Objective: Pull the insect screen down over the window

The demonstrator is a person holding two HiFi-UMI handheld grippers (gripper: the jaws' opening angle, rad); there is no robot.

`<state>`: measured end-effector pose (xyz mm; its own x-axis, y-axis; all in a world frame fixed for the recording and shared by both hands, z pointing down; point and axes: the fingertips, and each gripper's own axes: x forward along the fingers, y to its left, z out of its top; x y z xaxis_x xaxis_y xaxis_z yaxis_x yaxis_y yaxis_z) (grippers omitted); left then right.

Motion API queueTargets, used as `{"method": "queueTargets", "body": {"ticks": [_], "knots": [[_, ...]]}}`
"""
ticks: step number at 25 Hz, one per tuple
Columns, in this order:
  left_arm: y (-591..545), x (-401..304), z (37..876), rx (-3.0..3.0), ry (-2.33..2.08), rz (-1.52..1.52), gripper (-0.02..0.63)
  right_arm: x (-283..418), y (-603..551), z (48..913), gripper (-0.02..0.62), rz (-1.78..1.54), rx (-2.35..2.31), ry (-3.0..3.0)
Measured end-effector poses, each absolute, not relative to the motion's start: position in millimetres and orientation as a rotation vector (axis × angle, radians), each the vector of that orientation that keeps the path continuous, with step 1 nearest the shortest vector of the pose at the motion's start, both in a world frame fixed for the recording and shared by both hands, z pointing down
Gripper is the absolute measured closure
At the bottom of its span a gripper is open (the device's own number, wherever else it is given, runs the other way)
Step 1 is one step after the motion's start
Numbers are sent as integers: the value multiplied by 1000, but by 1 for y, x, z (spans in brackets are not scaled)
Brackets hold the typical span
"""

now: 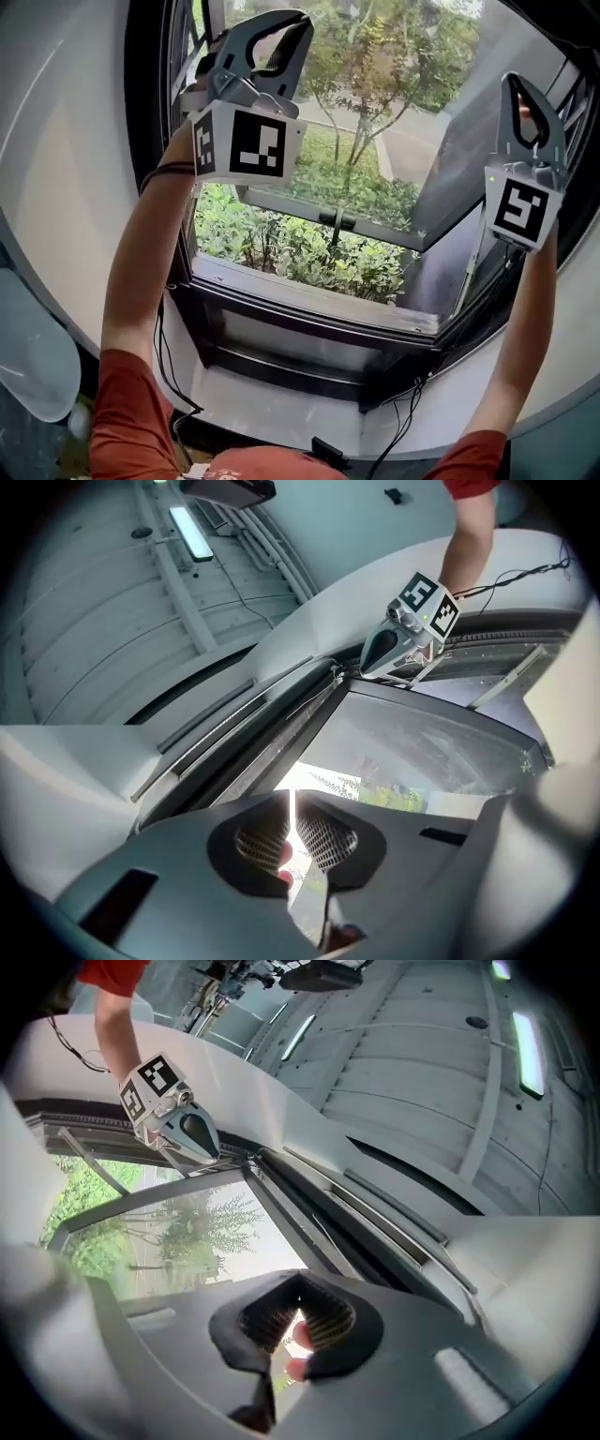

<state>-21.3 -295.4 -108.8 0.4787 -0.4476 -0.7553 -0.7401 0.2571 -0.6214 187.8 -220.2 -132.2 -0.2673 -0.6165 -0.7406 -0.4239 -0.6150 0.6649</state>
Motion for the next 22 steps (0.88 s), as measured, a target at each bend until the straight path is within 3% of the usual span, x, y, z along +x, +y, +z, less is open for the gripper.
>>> {"method": "queueTargets", "body": {"ticks": [14, 20, 22], "knots": [[-299, -23, -235, -1216, 1236, 106, 597, 188, -219, -245, 583, -2004, 1790, -1018], [-299, -23, -262, -1131, 1254, 11, 563, 201, -227, -262, 512, -1860, 1763, -990], [-308, -21, -266, -1108, 1252, -63, 523, 206, -232, -264, 489, -1822, 1752, -975]]}}
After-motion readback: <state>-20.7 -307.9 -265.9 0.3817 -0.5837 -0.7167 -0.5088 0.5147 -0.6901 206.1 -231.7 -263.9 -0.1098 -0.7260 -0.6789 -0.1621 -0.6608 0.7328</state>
